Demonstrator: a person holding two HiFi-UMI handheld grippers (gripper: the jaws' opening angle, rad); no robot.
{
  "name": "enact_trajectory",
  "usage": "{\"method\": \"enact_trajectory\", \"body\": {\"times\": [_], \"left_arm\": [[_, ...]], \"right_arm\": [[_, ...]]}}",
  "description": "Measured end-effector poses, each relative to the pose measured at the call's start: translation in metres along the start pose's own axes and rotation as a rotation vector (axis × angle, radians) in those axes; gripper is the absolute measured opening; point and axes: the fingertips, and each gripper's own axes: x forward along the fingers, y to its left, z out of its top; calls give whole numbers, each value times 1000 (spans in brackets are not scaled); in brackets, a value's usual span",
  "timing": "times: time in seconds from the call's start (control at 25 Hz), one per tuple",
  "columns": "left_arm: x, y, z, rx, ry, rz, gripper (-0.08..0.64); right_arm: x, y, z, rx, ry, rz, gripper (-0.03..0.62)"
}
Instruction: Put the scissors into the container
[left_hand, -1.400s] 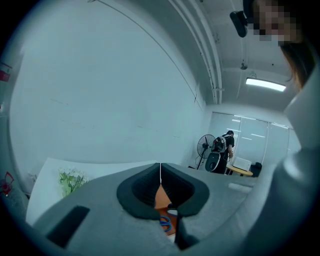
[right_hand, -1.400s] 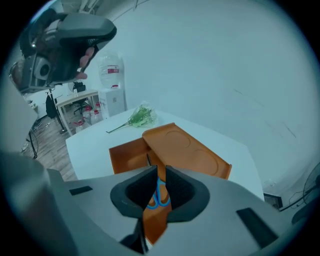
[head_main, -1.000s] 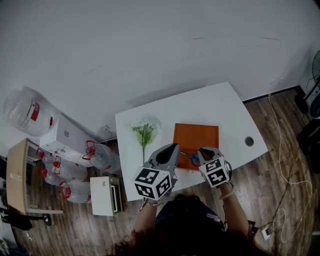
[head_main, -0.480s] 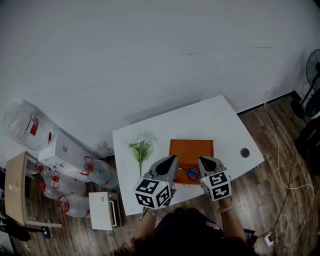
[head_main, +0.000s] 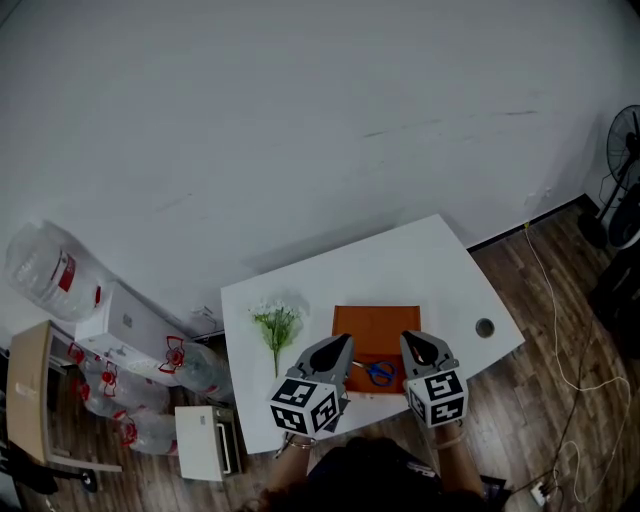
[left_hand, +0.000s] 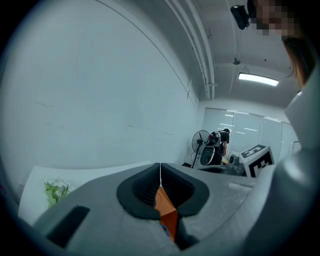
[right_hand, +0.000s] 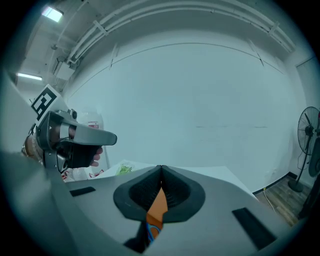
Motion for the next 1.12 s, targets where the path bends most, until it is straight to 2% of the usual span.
{"method": "enact_trajectory", "body": {"times": [0.48,0.72,1.12], "left_arm": [[4,2,-3,8,12,10,18],[2,4,-5,4,16,13,18],[-4,7,-12,-16,19,13,17]], "right_arm": [[-1,-9,-3,-5,-6,-28,-3],[1,-3,-4,15,2,-10,-3],[1,2,-10,-13,26,-10,-3]]}}
